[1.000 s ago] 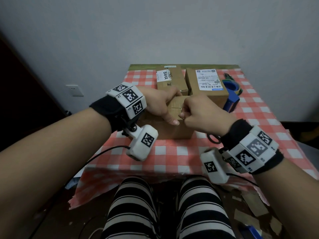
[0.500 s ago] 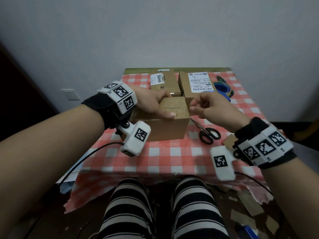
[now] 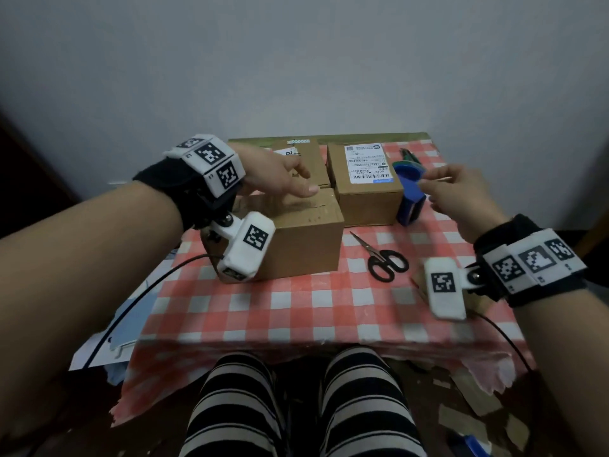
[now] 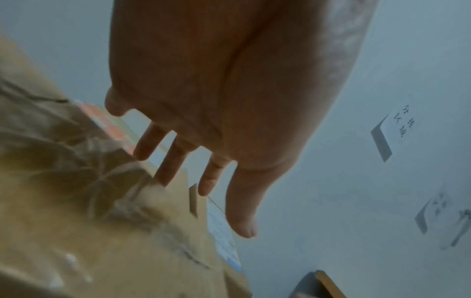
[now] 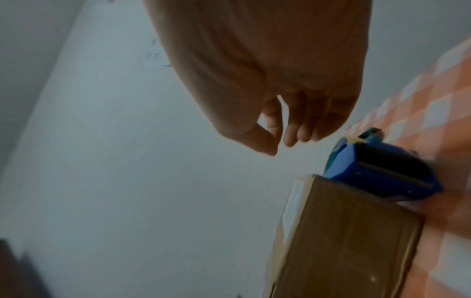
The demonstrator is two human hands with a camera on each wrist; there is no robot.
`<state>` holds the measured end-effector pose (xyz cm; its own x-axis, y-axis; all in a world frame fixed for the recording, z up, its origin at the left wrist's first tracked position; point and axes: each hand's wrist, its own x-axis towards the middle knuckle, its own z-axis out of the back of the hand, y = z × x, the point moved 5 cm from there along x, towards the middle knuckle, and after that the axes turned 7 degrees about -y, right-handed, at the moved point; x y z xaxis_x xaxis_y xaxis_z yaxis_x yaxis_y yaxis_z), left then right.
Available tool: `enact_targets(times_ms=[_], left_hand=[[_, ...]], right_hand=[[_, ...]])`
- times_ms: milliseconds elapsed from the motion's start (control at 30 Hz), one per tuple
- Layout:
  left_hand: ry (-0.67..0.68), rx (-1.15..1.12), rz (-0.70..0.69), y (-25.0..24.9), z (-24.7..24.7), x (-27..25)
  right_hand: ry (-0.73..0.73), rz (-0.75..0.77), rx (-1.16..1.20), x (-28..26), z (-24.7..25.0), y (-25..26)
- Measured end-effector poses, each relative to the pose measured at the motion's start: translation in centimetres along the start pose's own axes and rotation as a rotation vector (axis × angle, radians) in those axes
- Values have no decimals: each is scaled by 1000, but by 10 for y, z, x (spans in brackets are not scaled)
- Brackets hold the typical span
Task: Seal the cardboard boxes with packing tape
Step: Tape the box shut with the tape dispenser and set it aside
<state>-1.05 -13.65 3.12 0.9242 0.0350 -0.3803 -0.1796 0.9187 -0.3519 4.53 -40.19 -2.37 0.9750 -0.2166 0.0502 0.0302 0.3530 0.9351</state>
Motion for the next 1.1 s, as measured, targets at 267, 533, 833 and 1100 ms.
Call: enact_targets(times_ms=[267, 533, 833, 1100], left_hand=[[-24, -97, -73, -35, 22, 17], [13, -87, -136, -76, 21, 44], [1, -156, -145, -93, 26, 72], [17, -189, -132, -85, 21, 80]], right_hand=[[-55, -274, -51, 44, 15, -44], [51, -384, -31, 72, 0, -72], [128, -279, 34, 97, -38, -59], [76, -148, -175, 106, -41, -62]])
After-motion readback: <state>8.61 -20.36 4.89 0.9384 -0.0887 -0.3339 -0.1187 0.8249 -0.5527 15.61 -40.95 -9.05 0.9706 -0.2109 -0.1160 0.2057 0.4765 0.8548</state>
